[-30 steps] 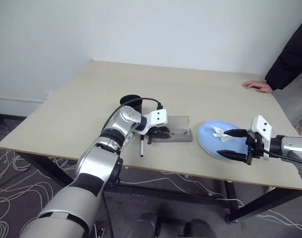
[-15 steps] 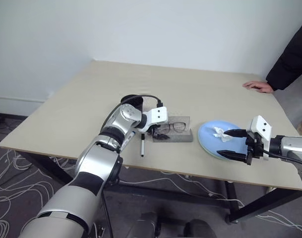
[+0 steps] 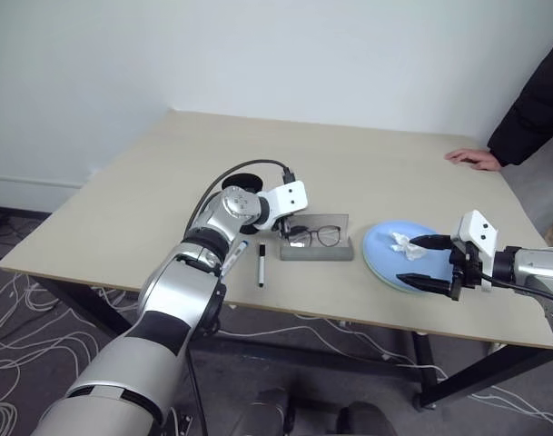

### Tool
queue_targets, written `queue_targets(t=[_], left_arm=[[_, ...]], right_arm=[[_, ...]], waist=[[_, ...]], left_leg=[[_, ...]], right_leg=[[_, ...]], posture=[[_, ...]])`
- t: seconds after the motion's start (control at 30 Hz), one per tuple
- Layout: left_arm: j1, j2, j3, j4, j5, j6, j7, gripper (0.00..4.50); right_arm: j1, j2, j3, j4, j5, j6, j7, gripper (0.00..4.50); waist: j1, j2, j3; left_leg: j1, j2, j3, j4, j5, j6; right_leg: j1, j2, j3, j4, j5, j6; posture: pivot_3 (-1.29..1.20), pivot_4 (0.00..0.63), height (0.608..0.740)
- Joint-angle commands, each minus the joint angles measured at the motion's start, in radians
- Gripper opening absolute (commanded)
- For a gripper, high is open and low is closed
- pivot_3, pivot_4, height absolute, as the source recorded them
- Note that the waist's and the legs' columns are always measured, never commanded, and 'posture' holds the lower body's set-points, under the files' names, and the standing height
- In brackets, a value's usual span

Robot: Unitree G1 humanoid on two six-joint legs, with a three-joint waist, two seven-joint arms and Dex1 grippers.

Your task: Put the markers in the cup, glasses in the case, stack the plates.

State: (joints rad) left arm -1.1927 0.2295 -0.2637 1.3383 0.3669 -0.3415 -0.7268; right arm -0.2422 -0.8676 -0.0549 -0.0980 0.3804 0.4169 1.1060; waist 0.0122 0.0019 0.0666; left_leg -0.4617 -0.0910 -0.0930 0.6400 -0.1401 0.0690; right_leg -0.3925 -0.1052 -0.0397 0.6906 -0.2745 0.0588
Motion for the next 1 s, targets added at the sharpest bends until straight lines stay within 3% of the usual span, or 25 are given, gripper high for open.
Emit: queue_targets(t=[0.03,0.13,0.43,1.0], left_arm=[[-0.042,-0.007,-0.022,0.003,0.043,0.023,0.124,3.72],[-0.038,-0.014,-0.049,0.008,0.084,0.036,0.211,3.13],[-0.039,-0.026,-0.037,0.018,0.085,0.073,0.284,0.13],[-0.040,-0.051,-0.104,0.033,0.187,0.137,0.530,0.06]], right_arm=[[-0.010,-0.001,-0.027,-0.015,0.004,-0.013,-0.011,4.50],[-0.010,0.000,-0.027,-0.016,0.003,-0.014,-0.013,4.50],[-0.004,-0.002,-0.026,-0.025,0.005,-0.010,-0.021,4.50],[0.024,-0.004,-0.038,-0.060,0.016,0.005,-0.045,4.50]], waist=[[0.000,0.000,0.000],[0.000,0.000,0.000],[0.000,0.000,0.000],[0.001,0.000,0.000]], left_leg=[[0.000,0.000,0.000,0.000,0.000,0.000],[0.000,0.000,0.000,0.000,0.000,0.000],[0.000,-0.001,0.000,0.000,0.000,0.000],[0.000,-0.002,0.000,0.000,0.000,0.000]], right_leg=[[0.000,0.000,0.000,0.000,0.000,0.000],[0.000,0.000,0.000,0.000,0.000,0.001],[0.000,-0.001,0.000,0.000,0.001,0.001],[0.000,-0.001,0.001,0.000,0.001,0.002]], posture=[[0.00,0.000,0.701],[0.00,0.000,0.701],[0.00,0.000,0.701],[0.00,0.000,0.701]])
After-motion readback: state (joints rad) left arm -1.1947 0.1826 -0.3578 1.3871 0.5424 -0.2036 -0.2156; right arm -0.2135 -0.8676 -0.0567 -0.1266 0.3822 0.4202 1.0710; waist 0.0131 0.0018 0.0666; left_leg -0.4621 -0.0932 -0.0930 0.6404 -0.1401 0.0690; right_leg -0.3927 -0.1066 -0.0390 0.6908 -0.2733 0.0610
